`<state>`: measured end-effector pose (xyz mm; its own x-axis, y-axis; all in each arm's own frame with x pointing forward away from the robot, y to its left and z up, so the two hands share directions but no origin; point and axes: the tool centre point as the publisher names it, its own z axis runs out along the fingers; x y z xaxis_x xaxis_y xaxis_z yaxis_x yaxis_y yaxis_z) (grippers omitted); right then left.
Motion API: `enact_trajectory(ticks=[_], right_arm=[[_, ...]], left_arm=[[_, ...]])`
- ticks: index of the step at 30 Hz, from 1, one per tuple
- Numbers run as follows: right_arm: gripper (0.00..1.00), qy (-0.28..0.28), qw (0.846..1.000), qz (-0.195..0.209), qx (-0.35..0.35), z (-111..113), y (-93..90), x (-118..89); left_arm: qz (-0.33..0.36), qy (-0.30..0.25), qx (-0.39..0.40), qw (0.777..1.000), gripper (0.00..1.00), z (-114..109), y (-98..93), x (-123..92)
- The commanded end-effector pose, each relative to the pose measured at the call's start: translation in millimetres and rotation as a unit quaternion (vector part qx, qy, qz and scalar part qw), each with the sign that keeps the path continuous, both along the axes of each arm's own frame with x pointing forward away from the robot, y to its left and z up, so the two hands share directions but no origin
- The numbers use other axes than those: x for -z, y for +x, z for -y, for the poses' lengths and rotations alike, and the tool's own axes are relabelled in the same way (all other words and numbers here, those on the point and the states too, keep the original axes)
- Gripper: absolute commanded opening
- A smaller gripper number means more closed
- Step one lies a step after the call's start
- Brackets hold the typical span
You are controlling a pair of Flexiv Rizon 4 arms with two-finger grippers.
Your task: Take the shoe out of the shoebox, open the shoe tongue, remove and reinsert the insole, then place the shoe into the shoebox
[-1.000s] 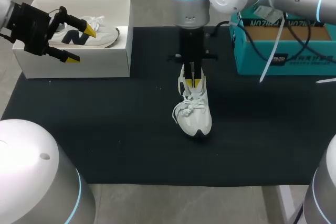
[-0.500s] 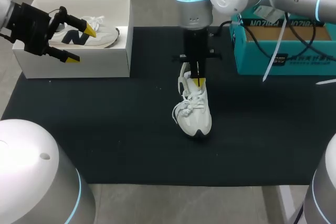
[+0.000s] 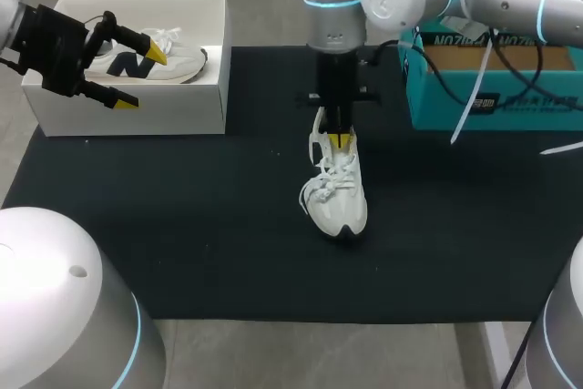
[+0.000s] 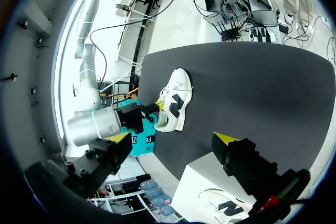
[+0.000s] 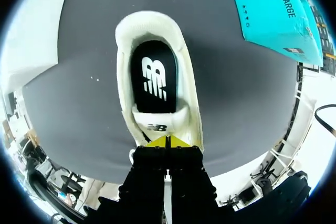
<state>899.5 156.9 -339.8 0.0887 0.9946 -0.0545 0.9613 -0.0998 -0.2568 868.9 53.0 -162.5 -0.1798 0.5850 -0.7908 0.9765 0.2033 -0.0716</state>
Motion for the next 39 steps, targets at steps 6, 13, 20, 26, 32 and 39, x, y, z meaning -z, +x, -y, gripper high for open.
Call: enact_trajectory(ticks=[6,13,20,26,32,39], right_arm=[[0.0,0.012,0.977,0.106,-0.187,-4,1.6,-53],[0.0,-0.016,0.957,0.141,-0.252,-14,9.4,-52],[0.0,-0.016,0.957,0.141,-0.252,-14,9.4,-52],[0.0,-0.016,0.957,0.141,-0.252,-14,9.4,-52],[0.0,-0.033,0.923,0.161,-0.348,-18,13.2,-53],[0.0,-0.047,0.775,0.194,-0.599,-9,26.0,-57]], left_arm=[[0.0,0.002,0.0,1.0,1.0,0,-0.4,0],[0.0,0.002,0.0,1.0,1.0,0,-0.4,0],[0.0,0.002,0.0,1.0,1.0,0,-0.4,0],[0.0,0.002,0.0,1.0,1.0,0,-0.4,0],[0.0,0.002,0.0,1.0,1.0,0,-0.4,0],[0.0,0.002,0.0,1.0,1.0,0,-0.4,0]])
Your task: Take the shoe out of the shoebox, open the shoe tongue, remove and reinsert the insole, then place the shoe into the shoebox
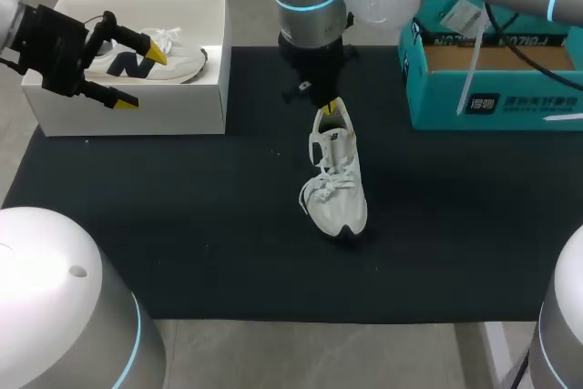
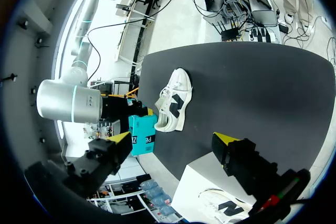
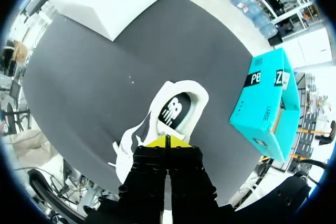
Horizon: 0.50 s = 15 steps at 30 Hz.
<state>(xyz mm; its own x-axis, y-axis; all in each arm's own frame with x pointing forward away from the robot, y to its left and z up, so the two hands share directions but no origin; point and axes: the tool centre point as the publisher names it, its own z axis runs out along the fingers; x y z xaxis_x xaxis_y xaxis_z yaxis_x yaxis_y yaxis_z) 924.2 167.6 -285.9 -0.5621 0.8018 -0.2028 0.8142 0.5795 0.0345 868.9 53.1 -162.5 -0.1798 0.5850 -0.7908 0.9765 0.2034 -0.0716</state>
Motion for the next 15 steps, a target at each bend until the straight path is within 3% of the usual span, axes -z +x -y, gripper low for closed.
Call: enact_trajectory(ticks=[1,6,8,9,11,12,15], right_arm=[[0.0,-0.023,0.946,0.055,-0.318,2,3.0,-4],[0.0,0.016,0.894,0.054,-0.444,3,12.0,-3],[0.0,0.013,0.882,0.047,-0.47,4,17.0,1],[0.08,0.013,0.868,0.049,-0.494,5,20.9,4],[0.93,0.014,0.856,0.04,-0.515,8,28.0,9],[0.99,0.004,0.853,0.026,-0.522,10,32.1,13],[1.0,-0.014,0.853,-0.005,-0.522,18,44.1,25]], left_arm=[[0.0,0.002,0.0,1.0,1.0,0,-0.4,0],[0.0,0.002,0.0,1.0,1.0,0,-0.4,0],[0.0,0.002,0.0,1.0,1.0,0,-0.4,0],[0.0,0.002,0.0,1.0,1.0,0,-0.4,0],[0.0,0.002,0.0,1.0,1.0,0,-0.4,0],[0.0,0.002,0.0,1.0,1.0,0,-0.4,0],[0.0,0.002,0.0,1.0,1.0,0,-0.4,0]])
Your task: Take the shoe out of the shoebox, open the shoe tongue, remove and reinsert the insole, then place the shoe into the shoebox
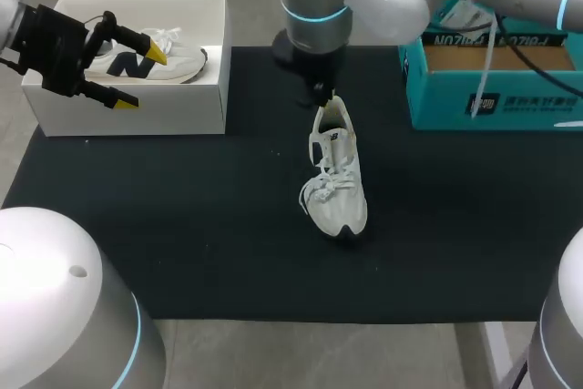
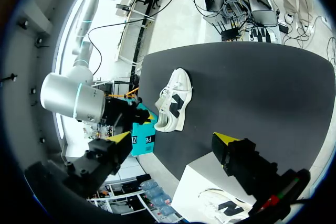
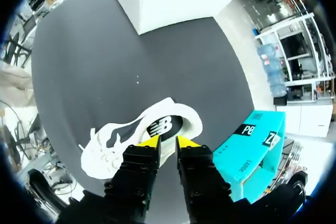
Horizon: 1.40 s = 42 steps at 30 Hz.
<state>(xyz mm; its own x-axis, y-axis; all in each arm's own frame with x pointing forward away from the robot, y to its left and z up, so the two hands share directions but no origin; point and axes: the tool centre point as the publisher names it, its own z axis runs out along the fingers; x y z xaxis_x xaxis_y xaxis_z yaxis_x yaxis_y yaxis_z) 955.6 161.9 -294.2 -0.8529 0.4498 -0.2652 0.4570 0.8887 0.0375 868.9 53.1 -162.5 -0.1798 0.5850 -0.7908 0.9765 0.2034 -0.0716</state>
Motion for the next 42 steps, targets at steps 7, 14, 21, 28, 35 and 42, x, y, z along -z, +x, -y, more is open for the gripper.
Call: enact_trajectory(ticks=[7,14,21,28,35,42], right_arm=[[1.0,-0.051,0.951,-0.046,-0.302,35,36.6,26],[1.0,-0.071,0.947,-0.042,-0.31,38,55.1,25],[1.0,-0.065,0.953,-0.063,-0.29,24,65.4,34],[1.0,-0.036,0.961,-0.082,-0.261,21,63.2,35],[1.0,-0.039,0.965,-0.09,-0.242,16,67.3,57],[1.0,-0.034,0.973,-0.096,-0.209,18,77.5,83]], left_arm=[[0.0,0.002,0.0,1.0,1.0,0,-0.4,0],[0.0,0.002,0.0,1.0,1.0,0,-0.4,0],[0.0,0.002,0.0,1.0,1.0,0,-0.4,0],[0.0,0.002,0.0,1.0,1.0,0,-0.4,0],[0.0,0.002,0.0,1.0,1.0,0,-0.4,0],[0.0,0.002,0.0,1.0,1.0,0,-0.4,0]])
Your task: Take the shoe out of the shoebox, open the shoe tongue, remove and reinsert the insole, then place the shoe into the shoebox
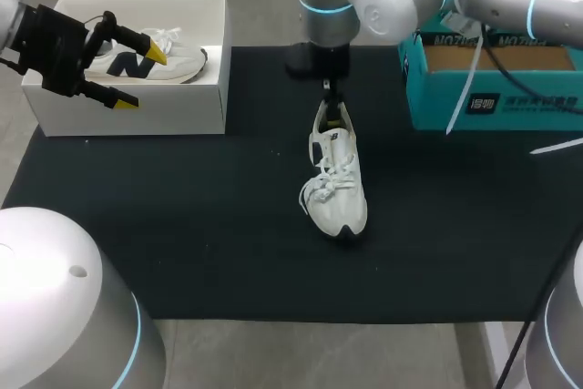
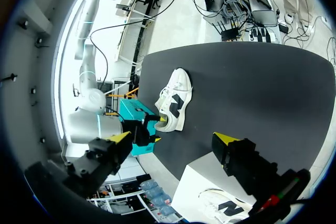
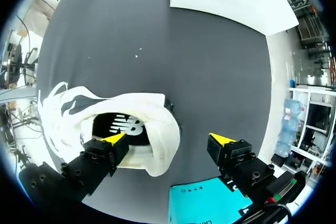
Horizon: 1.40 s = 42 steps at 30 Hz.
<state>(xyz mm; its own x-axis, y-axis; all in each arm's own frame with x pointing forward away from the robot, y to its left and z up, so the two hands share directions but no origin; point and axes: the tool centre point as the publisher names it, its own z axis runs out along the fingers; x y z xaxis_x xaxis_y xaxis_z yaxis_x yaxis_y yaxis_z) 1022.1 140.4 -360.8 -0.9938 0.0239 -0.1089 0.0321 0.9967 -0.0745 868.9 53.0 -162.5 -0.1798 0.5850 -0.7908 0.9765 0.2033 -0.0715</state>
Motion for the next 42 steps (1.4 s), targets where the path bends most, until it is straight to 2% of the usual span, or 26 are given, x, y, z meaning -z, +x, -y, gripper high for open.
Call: enact_trajectory(ticks=[1,5,6,9,10,17,21,22,39,42], right_arm=[[1.0,0.0,1.0,-0.006,0.013,-2,11.4,19],[1.0,-0.007,1.0,-0.011,0.021,1,11.3,27],[0.84,-0.007,1.0,-0.012,0.023,2,11.3,27],[0.13,-0.013,0.999,-0.012,0.034,3,11.5,29],[0.0,-0.013,0.999,-0.011,0.034,3,11.5,29],[0.0,-0.026,0.997,0.007,0.068,5,0.9,24],[0.0,-0.007,0.992,0.053,0.112,5,-14.1,18],[0.0,0.013,0.989,0.059,0.133,4,-18.7,17],[0.0,0.013,0.989,0.059,0.133,4,-18.7,17],[0.0,-0.012,0.992,0.056,0.112,6,-14.2,-3]], left_arm=[[0.0,0.002,0.0,1.0,1.0,0,-0.4,0],[0.0,0.002,0.0,1.0,1.0,0,-0.4,0],[0.0,0.002,0.0,1.0,1.0,0,-0.4,0],[0.0,0.002,0.0,1.0,1.0,0,-0.4,0],[0.0,0.002,0.0,1.0,1.0,0,-0.4,0],[0.0,0.002,0.0,1.0,1.0,0,-0.4,0],[0.0,0.002,0.0,1.0,1.0,0,-0.4,0],[0.0,0.002,0.0,1.0,1.0,0,-0.4,0],[0.0,0.002,0.0,1.0,1.0,0,-0.4,0],[0.0,0.002,0.0,1.0,1.0,0,-0.4,0]])
